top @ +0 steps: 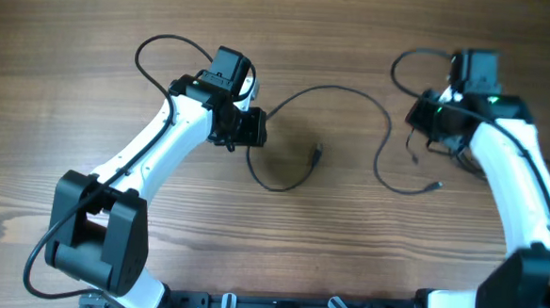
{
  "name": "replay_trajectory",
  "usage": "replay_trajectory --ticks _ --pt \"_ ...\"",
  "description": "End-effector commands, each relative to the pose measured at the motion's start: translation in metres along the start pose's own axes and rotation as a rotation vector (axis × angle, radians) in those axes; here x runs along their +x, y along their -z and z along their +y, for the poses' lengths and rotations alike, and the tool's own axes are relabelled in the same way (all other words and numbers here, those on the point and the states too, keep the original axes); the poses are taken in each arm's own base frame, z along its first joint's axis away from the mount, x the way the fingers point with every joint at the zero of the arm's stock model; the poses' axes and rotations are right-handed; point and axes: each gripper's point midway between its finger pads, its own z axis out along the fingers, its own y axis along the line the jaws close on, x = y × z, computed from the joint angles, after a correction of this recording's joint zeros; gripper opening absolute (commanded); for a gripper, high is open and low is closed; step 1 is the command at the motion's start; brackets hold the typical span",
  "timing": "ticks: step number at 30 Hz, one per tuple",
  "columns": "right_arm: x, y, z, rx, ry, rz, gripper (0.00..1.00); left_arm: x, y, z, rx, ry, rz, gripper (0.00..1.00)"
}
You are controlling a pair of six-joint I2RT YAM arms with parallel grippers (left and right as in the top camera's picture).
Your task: Untangle cables
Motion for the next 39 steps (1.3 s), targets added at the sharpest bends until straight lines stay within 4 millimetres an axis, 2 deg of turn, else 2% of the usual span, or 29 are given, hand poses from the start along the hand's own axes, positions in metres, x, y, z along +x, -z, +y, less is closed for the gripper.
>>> replay_trajectory --ticks 1,2,4,6,8,9,10,11,12,14,15,17,19,21,25,28,30,31,33,35,39 --pt "-0.036 0.061 0.021 -0.068 0.064 -0.173 0.04 0.002 0.000 -0.004 0.015 0.021 0.008 0.57" --pt "-0.045 0.073 0.015 -0.038 0.059 -0.237 0.04 0.002 0.000 -0.004 0.015 0.021 0.008 0.57" --pt "-0.064 0.097 -0.015 0.132 0.032 -0.384 0.04 0.002 0.000 -0.004 0.015 0.022 0.008 0.57" --pt "-0.077 0.107 -0.043 0.266 0.078 -0.434 0.04 0.002 0.000 -0.004 0.015 0.022 0.008 0.57" --pt "-0.088 0.112 -0.075 0.363 0.045 -0.455 0.04 0.003 0.000 -0.003 0.014 0.023 0.012 0.57" --pt "-0.099 0.119 -0.102 0.400 -0.026 -0.479 0.04 0.004 0.000 -0.003 0.013 0.024 0.016 0.57" --pt "-0.105 0.124 -0.119 0.417 -0.074 -0.495 0.04 0.004 0.000 -0.003 0.011 0.024 0.019 0.57" --pt "-0.110 0.127 -0.135 0.401 -0.122 -0.500 0.04 0.005 0.000 -0.002 0.010 0.025 0.022 0.57" --pt "-0.112 0.125 -0.141 0.344 -0.148 -0.486 0.04 0.006 0.000 -0.002 0.009 0.026 0.024 0.57" --pt "-0.106 0.114 -0.133 0.182 -0.135 -0.411 0.05 0.006 0.000 -0.002 0.009 0.026 0.024 0.57" --pt "-0.094 0.101 -0.116 0.075 -0.105 -0.333 0.13 0.006 0.000 -0.002 0.009 0.026 0.024 0.57" --pt "-0.071 0.079 -0.091 -0.058 -0.064 -0.207 0.21 0.006 0.000 -0.002 0.009 0.026 0.024 0.57" --pt "-0.050 0.055 -0.073 -0.109 -0.011 -0.083 0.29 0.006 0.000 -0.002 0.009 0.026 0.025 0.57" --pt "-0.026 0.027 -0.054 -0.123 0.132 0.046 0.43 0.006 0.000 -0.002 0.009 0.026 0.024 0.57" --pt "0.022 -0.028 -0.017 -0.145 0.417 0.257 0.43 0.006 0.000 -0.002 0.009 0.026 0.025 0.57" --pt "0.049 -0.072 -0.008 -0.089 0.545 0.364 0.41 0.008 0.000 -0.002 0.007 0.027 0.031 0.57" --pt "0.057 -0.091 -0.005 -0.058 0.595 0.387 0.41 0.008 0.000 -0.001 0.006 0.028 0.034 0.57" --pt "0.057 -0.104 -0.004 -0.014 0.632 0.375 0.41 0.008 0.000 -0.001 0.006 0.028 0.034 0.57" --pt "0.052 -0.118 -0.001 0.051 0.690 0.329 0.42 0.008 0.000 -0.001 0.006 0.028 0.034 0.57" --pt "0.041 -0.125 0.007 0.098 0.741 0.257 0.43 0.008 0.000 -0.001 0.006 0.028 0.035 0.57" --pt "0.040 -0.130 0.014 0.088 0.775 0.240 0.41 0.009 0.000 -0.001 0.006 0.029 0.035 0.57"
